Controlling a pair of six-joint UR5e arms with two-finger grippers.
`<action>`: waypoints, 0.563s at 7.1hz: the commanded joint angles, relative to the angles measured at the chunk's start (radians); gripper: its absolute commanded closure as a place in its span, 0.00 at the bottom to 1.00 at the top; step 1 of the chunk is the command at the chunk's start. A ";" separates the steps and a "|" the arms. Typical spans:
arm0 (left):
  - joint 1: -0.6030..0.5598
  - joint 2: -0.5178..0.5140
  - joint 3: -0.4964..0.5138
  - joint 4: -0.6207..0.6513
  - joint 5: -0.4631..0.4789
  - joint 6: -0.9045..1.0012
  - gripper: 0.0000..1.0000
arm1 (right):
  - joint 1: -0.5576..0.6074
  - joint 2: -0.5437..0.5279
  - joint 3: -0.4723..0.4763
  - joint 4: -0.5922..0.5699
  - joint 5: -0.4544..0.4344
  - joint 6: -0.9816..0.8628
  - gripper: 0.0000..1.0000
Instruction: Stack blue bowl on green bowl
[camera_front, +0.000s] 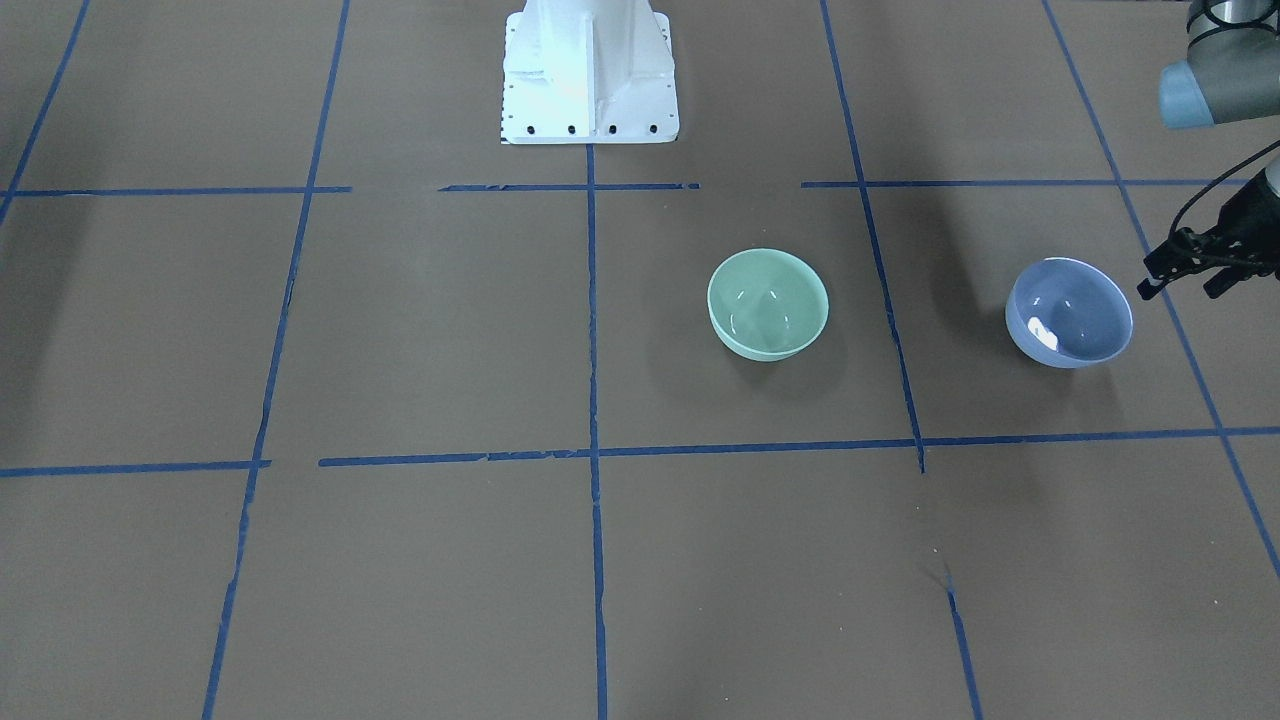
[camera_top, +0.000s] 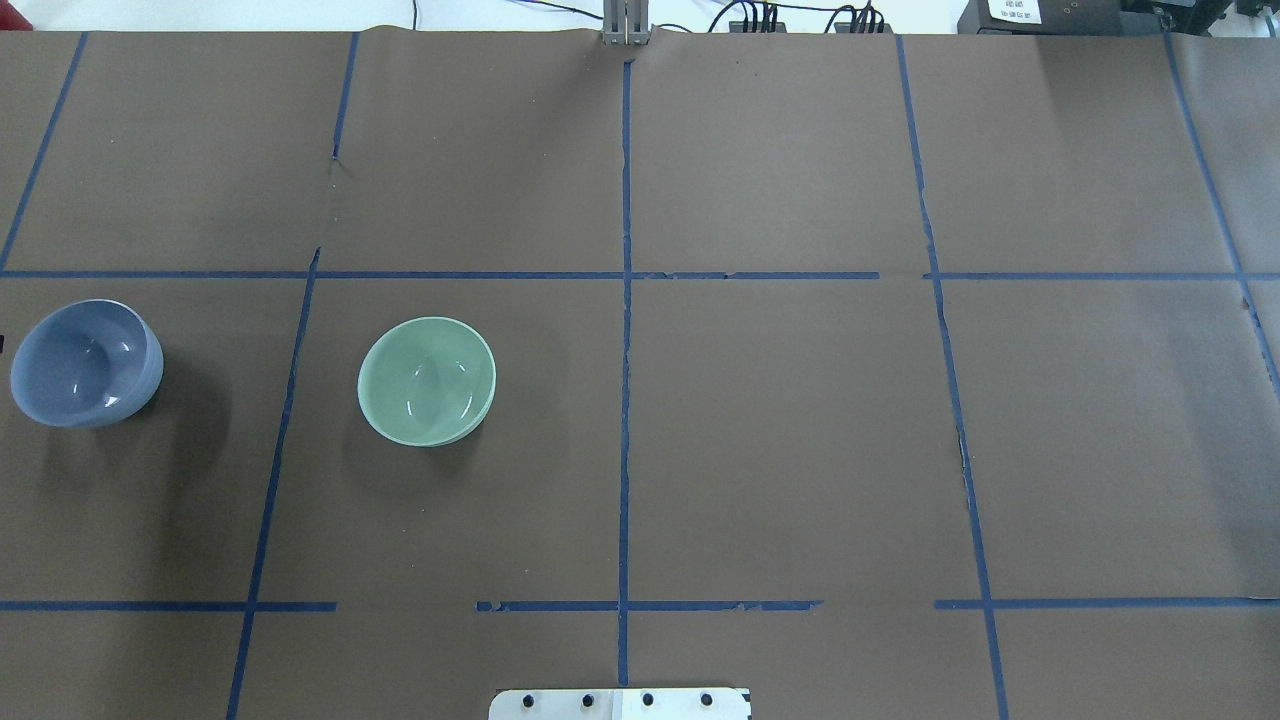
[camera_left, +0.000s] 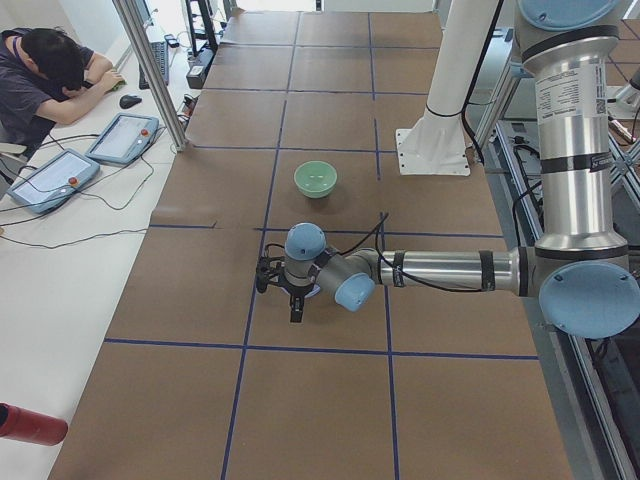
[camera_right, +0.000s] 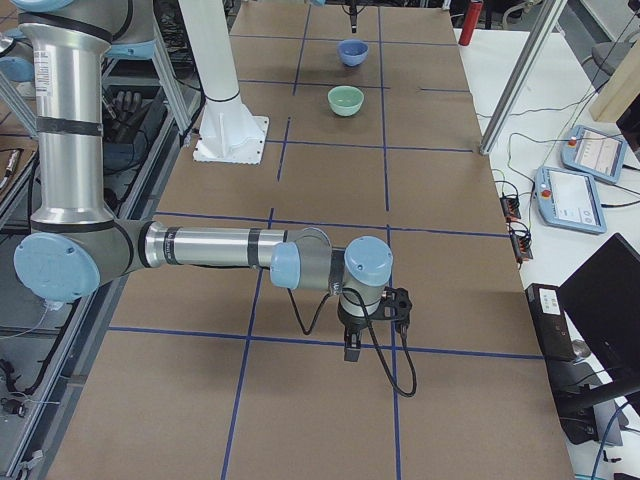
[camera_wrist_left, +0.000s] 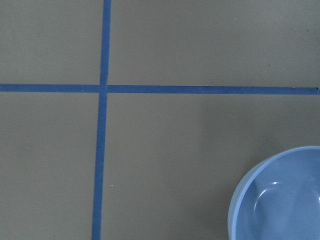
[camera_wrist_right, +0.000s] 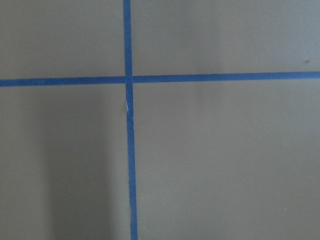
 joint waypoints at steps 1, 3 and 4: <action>0.074 -0.014 0.004 -0.016 0.053 -0.089 0.04 | 0.001 -0.001 0.000 0.000 0.000 -0.001 0.00; 0.075 -0.014 0.003 -0.012 0.043 -0.093 0.89 | 0.000 -0.001 0.000 0.000 0.000 -0.001 0.00; 0.074 -0.014 0.001 -0.012 0.041 -0.093 1.00 | 0.000 -0.001 0.000 0.000 0.000 0.001 0.00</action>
